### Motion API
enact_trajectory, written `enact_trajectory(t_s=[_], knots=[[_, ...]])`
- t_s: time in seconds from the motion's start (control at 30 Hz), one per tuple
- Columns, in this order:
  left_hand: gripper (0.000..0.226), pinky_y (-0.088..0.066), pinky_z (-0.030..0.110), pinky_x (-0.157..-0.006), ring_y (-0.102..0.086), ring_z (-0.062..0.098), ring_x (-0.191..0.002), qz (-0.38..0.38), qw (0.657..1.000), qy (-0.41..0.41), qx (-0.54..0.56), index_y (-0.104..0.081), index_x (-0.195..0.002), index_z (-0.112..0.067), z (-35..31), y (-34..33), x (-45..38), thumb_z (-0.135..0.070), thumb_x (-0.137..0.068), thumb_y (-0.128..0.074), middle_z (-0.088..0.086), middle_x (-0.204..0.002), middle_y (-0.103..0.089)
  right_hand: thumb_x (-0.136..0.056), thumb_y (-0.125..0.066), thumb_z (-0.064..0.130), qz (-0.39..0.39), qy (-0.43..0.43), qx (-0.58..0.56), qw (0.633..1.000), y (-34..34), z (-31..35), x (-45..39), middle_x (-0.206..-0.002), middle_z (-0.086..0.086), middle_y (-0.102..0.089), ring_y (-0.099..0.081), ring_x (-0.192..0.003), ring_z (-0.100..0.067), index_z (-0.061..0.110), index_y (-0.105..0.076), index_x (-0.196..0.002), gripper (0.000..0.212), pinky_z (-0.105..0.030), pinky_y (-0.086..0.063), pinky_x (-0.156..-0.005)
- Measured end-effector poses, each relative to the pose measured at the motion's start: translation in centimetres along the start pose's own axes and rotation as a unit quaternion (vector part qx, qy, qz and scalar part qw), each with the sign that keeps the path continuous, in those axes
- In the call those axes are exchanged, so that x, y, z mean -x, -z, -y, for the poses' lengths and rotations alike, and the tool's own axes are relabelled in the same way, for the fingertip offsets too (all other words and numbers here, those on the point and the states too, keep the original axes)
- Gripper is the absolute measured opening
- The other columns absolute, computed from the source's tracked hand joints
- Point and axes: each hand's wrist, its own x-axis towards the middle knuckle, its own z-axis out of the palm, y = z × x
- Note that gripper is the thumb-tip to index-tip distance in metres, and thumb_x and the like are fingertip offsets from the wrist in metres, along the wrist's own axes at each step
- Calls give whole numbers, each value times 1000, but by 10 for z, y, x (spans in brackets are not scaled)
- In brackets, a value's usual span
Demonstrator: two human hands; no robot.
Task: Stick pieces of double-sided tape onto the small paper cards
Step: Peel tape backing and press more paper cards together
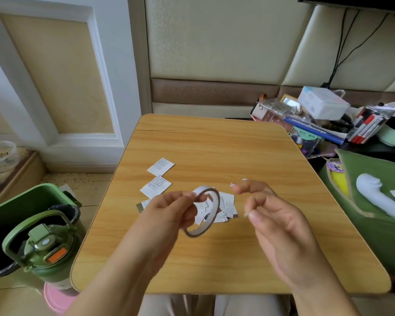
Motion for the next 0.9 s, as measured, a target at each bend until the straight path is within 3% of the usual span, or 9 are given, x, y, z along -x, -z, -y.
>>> enact_trajectory(t_s=[0.1,0.2,0.27,0.4,0.53,0.7,0.8,0.9], knots=[[11,-27,29,-63,-36,12,-54,-17,1000,13,-7,-62,-95,-8,5,1,0,-18,-92,-56,-3,-56,-43,-56,-81,51,-60,-71,-137,986,-3,-5,-2,-113,3,-67,-57,-110,-7,20,-74,-83,42,-23,-40,-87],[47,-29,31,-67,-39,15,-55,-45,998,30,38,-49,-116,-24,10,-3,2,-9,-75,-65,-1,-55,-44,-48,-84,49,-84,-105,-204,970,-9,-10,-3,-114,4,-68,-60,-101,-8,19,-75,-86,49,-29,-36,-85],[56,-31,36,-71,-41,18,-59,-22,997,25,69,-55,-115,-36,7,-8,7,-4,-70,-59,5,-62,-44,-48,-84,49,-85,-119,-228,963,-12,-12,-1,-115,5,-68,-59,-99,-8,18,-75,-90,53,-27,-39,-83],[38,-45,37,-81,-50,18,-65,63,983,24,171,-74,-96,-13,-1,-17,19,0,-64,-58,3,-69,-47,-55,-77,42,-67,-125,-227,964,-16,-10,0,-115,9,-67,-55,-101,-8,22,-74,-105,54,-28,-37,-87],[35,-48,29,-74,-52,13,-61,80,975,34,205,-76,-90,-7,-1,-26,21,-5,-62,-55,0,-65,-48,-63,-72,48,-35,-104,-205,973,-21,-9,2,-126,3,-63,-52,-114,-13,22,-68,-117,60,-36,-34,-97],[51,-40,32,-73,-49,14,-64,87,960,62,259,-74,-96,1,-4,-26,25,-11,-48,-66,1,-69,-52,-69,-51,40,-36,-93,-160,982,-25,-7,4,-132,6,-58,-53,-112,-6,30,-70,-113,49,-31,-35,-93],[53,-38,34,-72,-48,15,-63,84,952,61,289,-73,-96,4,-7,-24,26,-14,-46,-67,1,-69,-53,-69,-49,38,-34,-69,-140,987,-25,-8,4,-130,4,-57,-51,-116,-6,29,-71,-111,49,-28,-39,-93],[52,-37,35,-71,-45,17,-64,82,946,63,307,-72,-95,6,-10,-21,26,-14,-47,-67,4,-71,-50,-67,-50,37,-34,-54,-137,989,-23,-6,3,-123,10,-60,-53,-113,-2,26,-74,-106,47,-16,-43,-86]])
